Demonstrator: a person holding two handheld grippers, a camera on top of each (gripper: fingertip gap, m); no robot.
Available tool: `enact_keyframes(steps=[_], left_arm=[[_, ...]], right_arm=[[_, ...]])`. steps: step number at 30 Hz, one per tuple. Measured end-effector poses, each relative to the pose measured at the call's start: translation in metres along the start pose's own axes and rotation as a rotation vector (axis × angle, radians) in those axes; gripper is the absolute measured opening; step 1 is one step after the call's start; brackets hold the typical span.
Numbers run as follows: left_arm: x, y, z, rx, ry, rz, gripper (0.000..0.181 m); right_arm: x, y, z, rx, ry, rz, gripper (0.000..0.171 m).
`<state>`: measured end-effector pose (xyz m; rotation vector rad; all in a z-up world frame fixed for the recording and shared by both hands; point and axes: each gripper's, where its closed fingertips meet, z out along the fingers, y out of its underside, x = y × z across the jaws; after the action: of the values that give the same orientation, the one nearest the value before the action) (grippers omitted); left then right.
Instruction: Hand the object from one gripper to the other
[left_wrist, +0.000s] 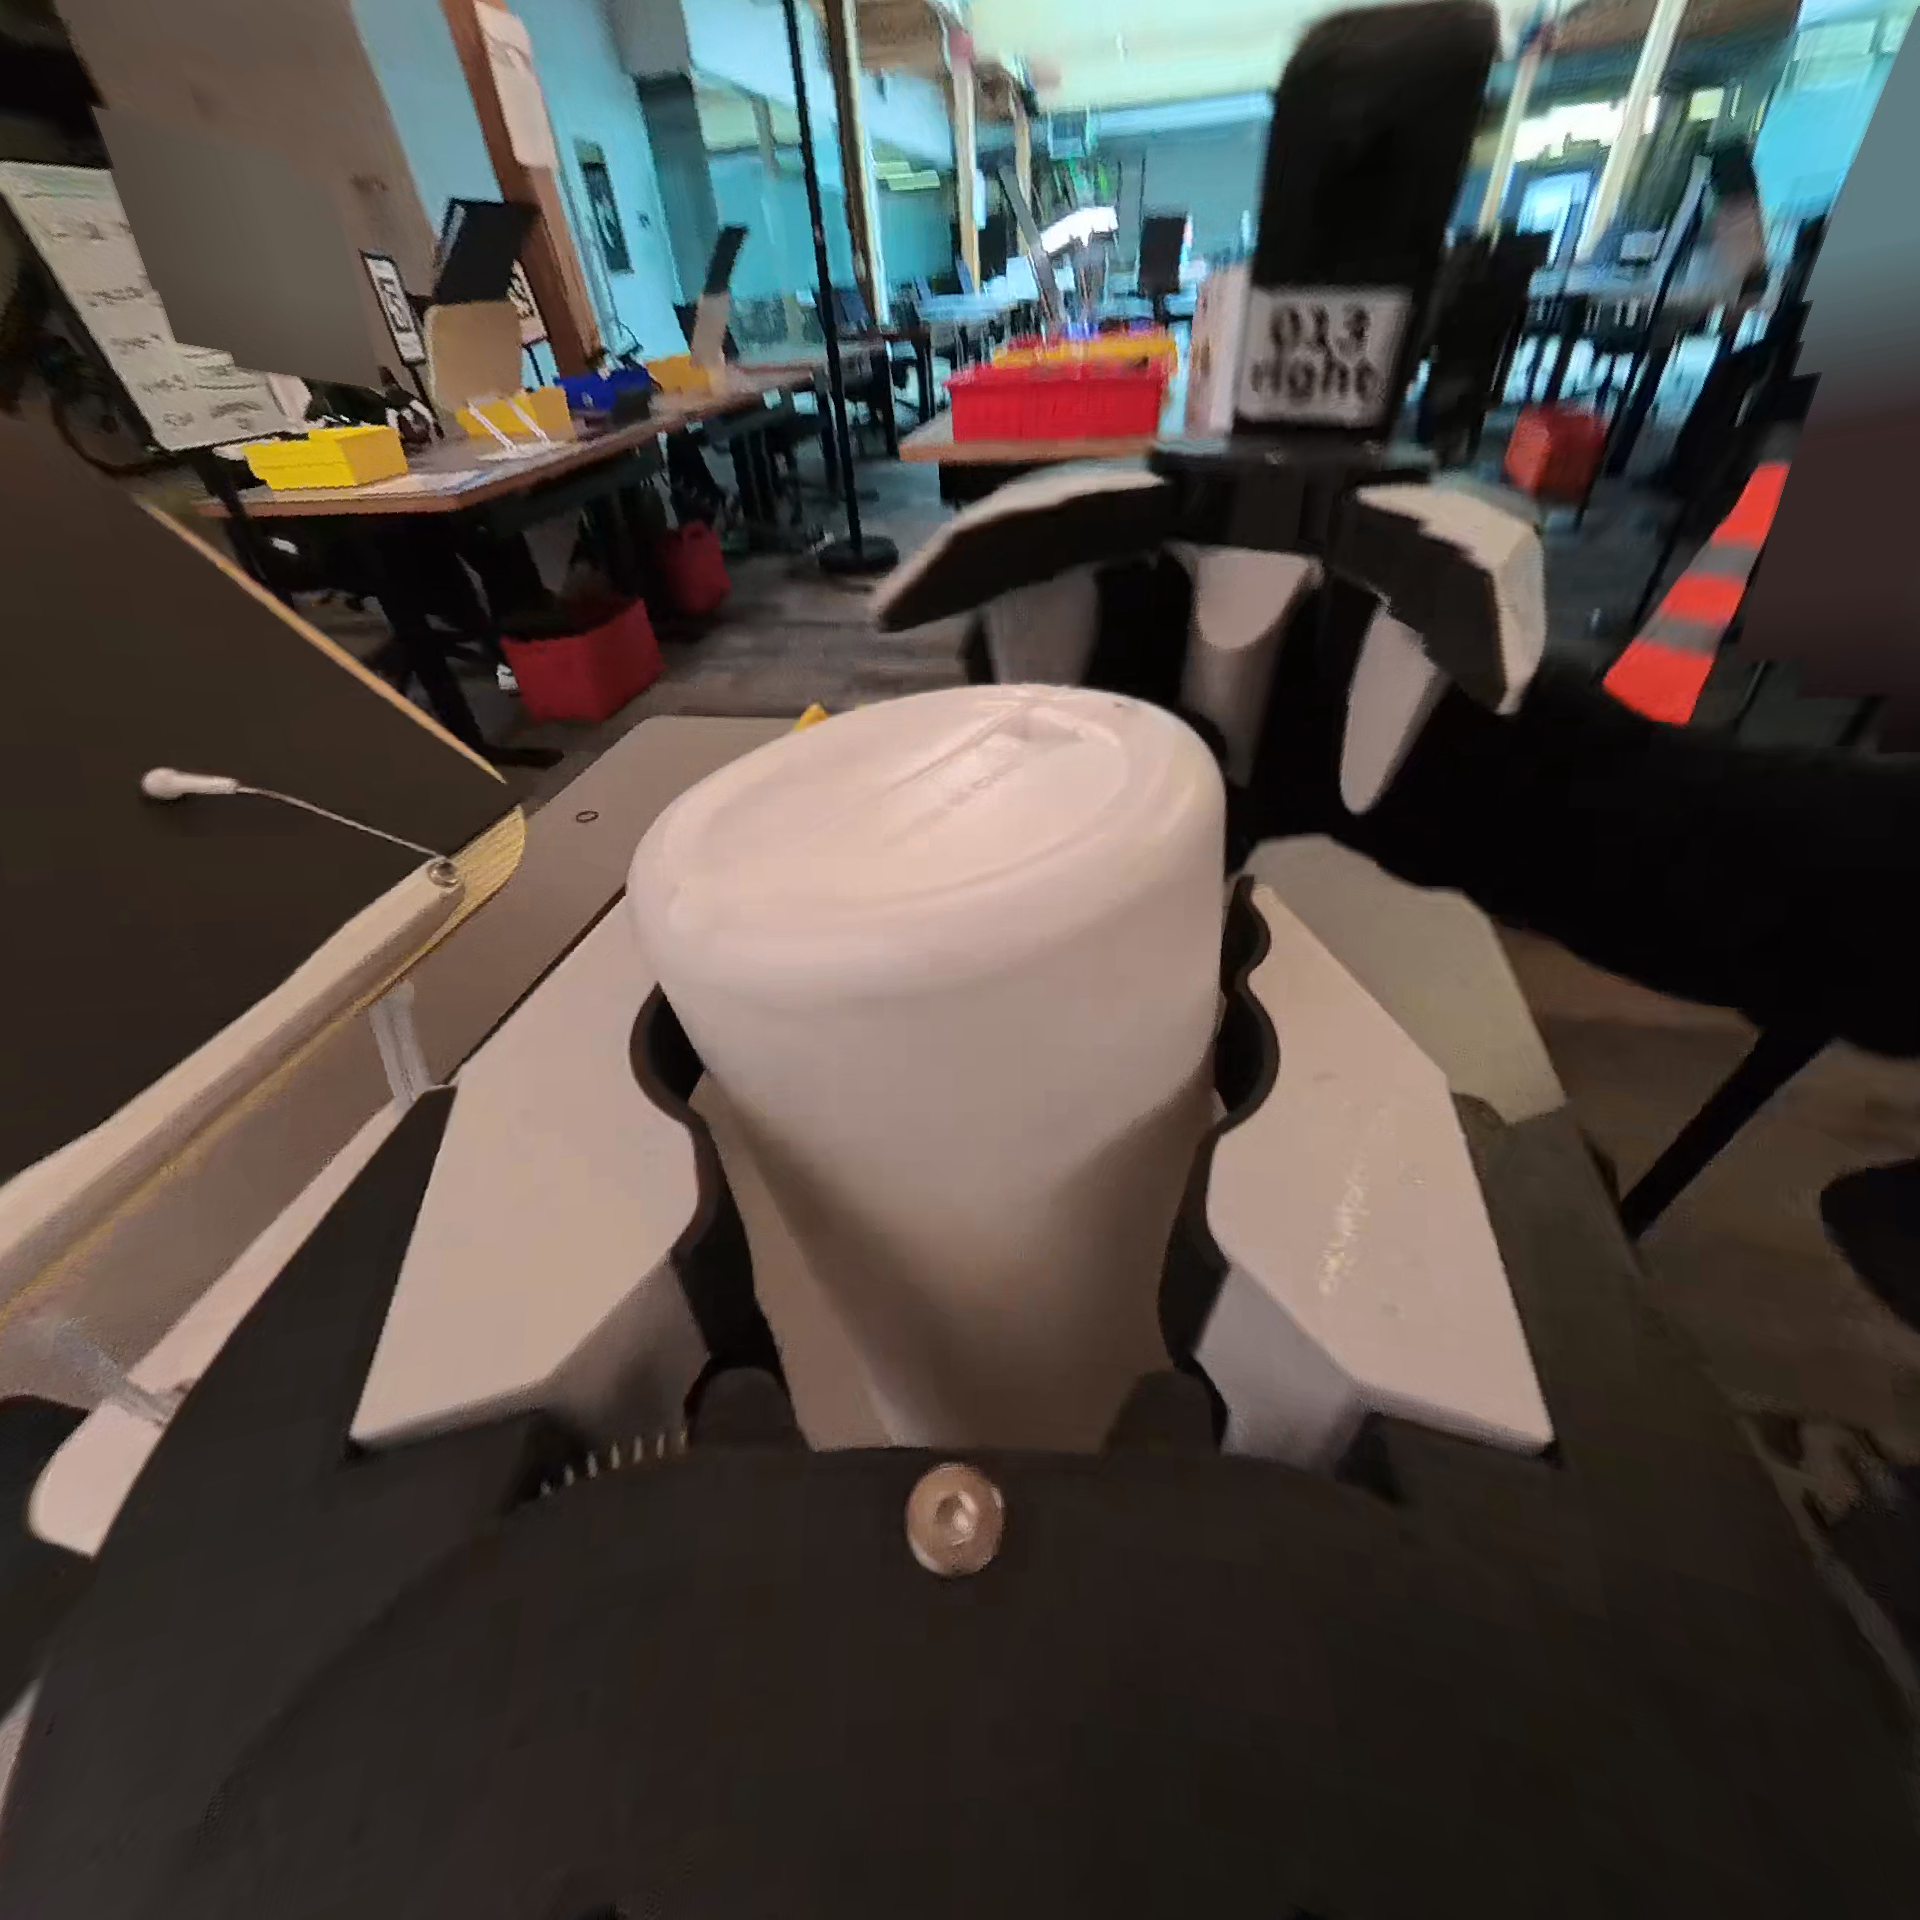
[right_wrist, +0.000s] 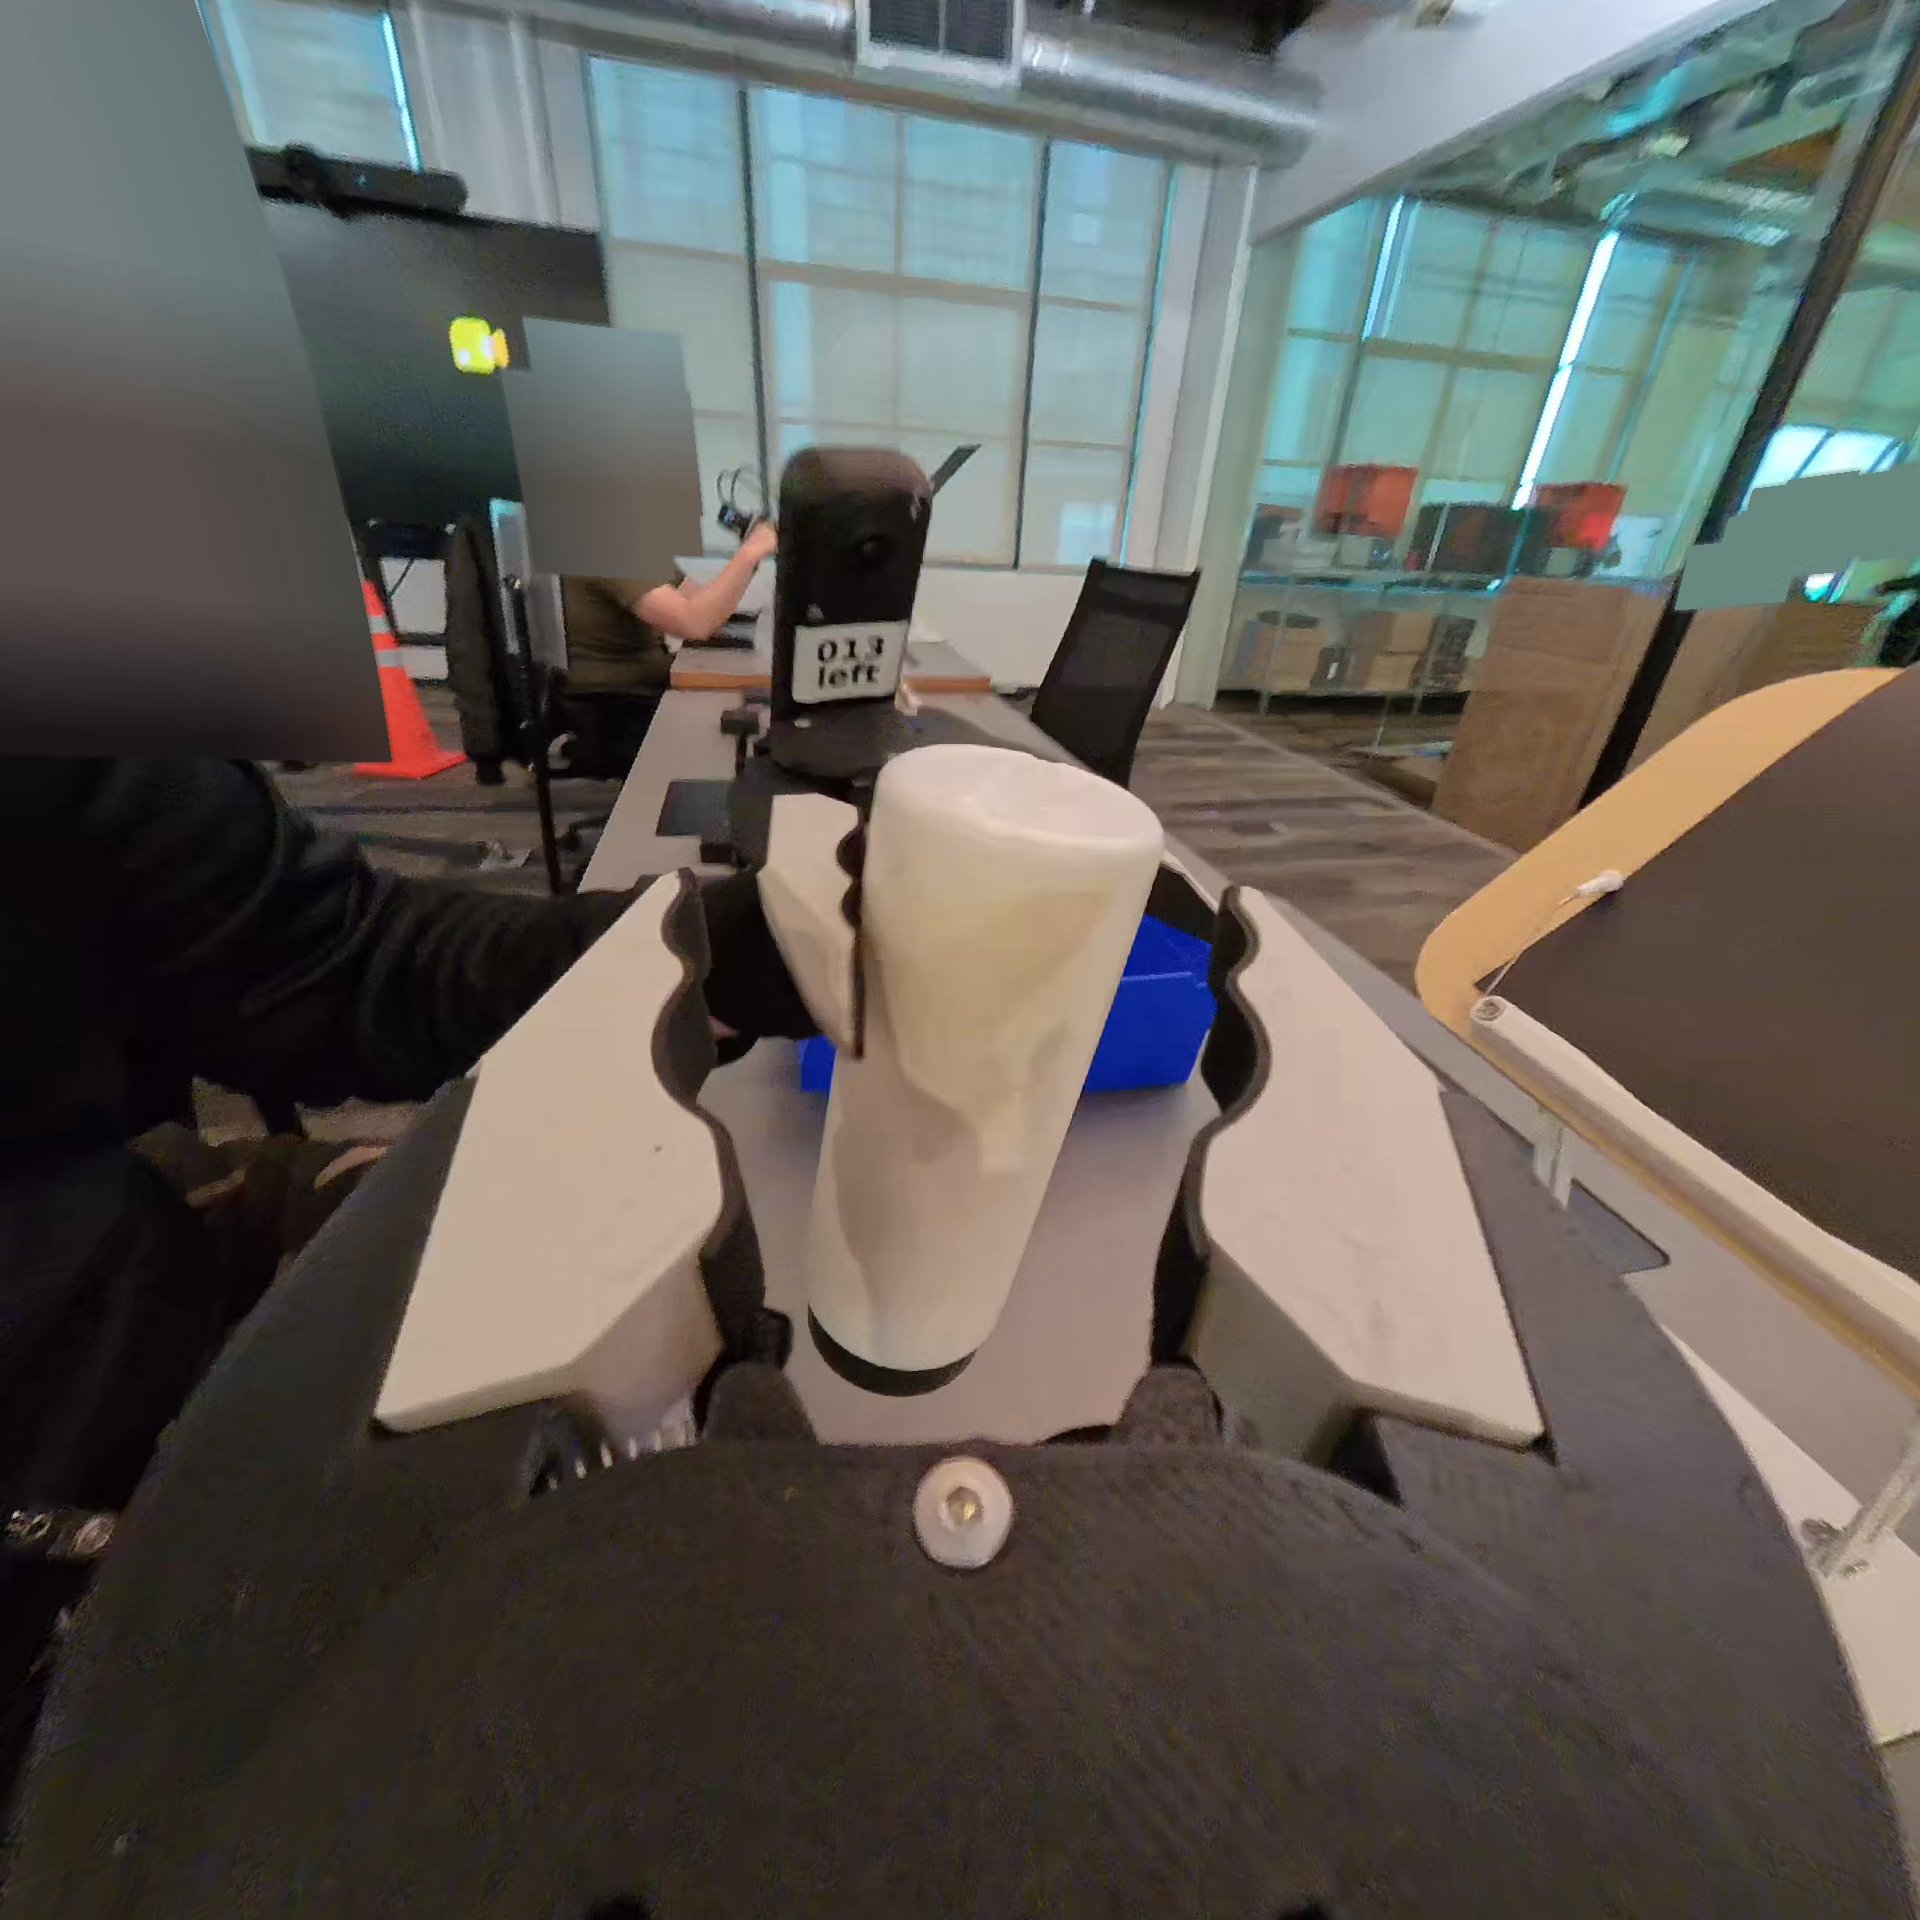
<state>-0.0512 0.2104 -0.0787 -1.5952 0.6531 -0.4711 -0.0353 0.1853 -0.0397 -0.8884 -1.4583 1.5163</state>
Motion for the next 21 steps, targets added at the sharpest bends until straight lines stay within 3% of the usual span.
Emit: enact_keyframes(steps=[9, 21], left_arm=[[0.022, 0.013, 0.018, -0.165, 0.023, 0.224, 0.1], [0.029, 0.009, 0.027, -0.141, 0.038, 0.245, 0.1]], right_arm=[[-0.004, 0.02, 0.028, -0.221, -0.081, -0.13, 0.101], [-0.007, 0.022, 0.031, -0.158, -0.078, -0.204, 0.085]])
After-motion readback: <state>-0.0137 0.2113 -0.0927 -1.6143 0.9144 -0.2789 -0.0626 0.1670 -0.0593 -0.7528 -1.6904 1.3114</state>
